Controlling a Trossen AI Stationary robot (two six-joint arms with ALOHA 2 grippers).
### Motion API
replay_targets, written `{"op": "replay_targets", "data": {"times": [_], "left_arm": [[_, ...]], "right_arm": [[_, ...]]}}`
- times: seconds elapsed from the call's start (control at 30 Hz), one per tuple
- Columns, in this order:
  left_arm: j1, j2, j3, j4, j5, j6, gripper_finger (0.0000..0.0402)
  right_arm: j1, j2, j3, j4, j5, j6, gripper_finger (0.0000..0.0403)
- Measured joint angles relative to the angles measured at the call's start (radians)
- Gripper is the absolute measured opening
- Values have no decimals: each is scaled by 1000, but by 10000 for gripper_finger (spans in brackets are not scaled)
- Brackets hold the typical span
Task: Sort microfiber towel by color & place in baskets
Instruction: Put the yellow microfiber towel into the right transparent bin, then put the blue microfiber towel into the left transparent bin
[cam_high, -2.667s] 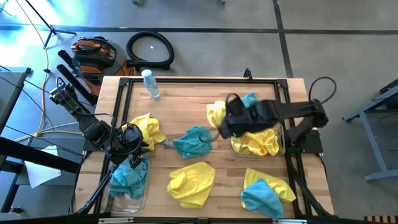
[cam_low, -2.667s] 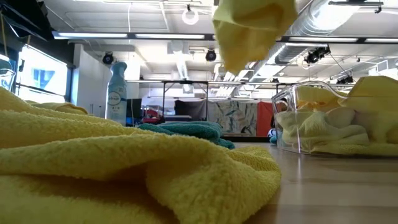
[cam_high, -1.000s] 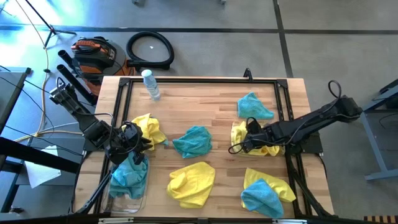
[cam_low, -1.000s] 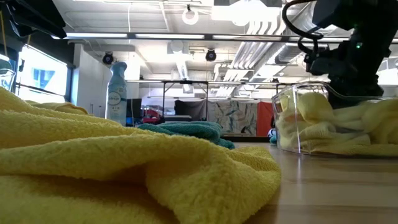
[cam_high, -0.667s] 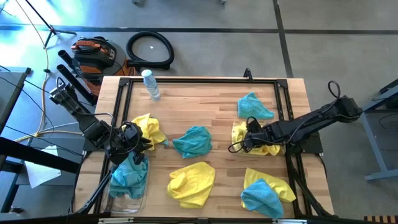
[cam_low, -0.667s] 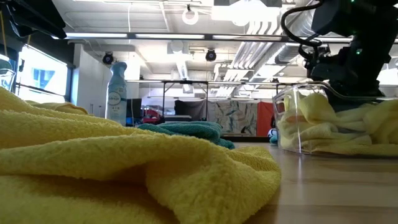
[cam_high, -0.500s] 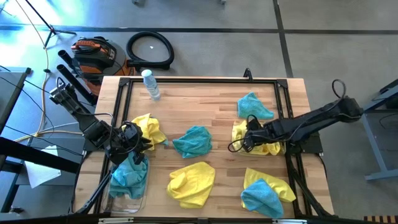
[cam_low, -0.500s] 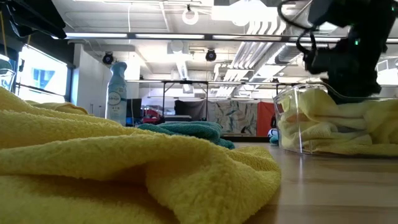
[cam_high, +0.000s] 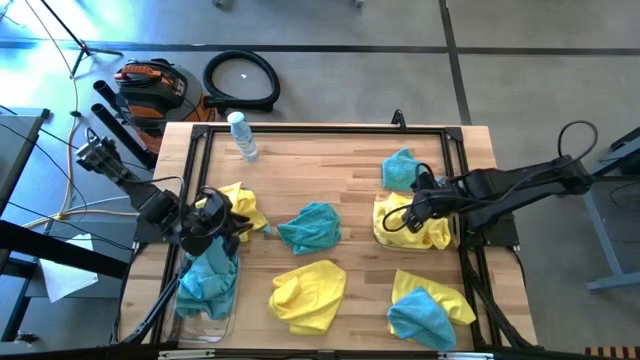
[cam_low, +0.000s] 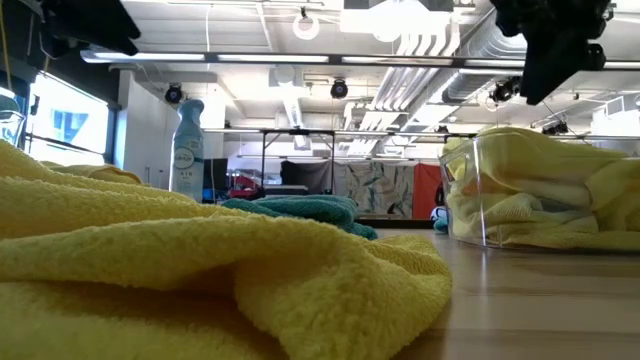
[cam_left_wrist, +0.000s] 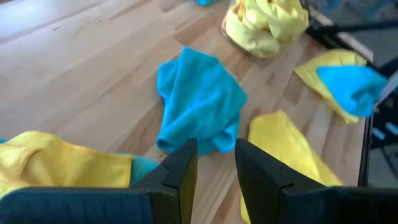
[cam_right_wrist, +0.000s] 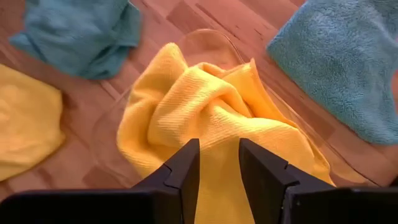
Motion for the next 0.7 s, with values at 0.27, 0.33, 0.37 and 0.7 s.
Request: {"op": "replay_targets", "data": {"times": [0.27,0.33,0.37,0.7], "left_arm": [[84,1,0,42,-5,-1,99],[104,4,0,73,-6,19,102],[114,8,0,90,-6,37,105],[270,155,0,352,120,431,145]], "right_arm": [[0,-27,-22,-13,6,11,107],[0,-27,-22,-12,23,3,107],[0,-27,-22,-12,34,2,107],[0,-26,-22,-11,74,-8,107]]}}
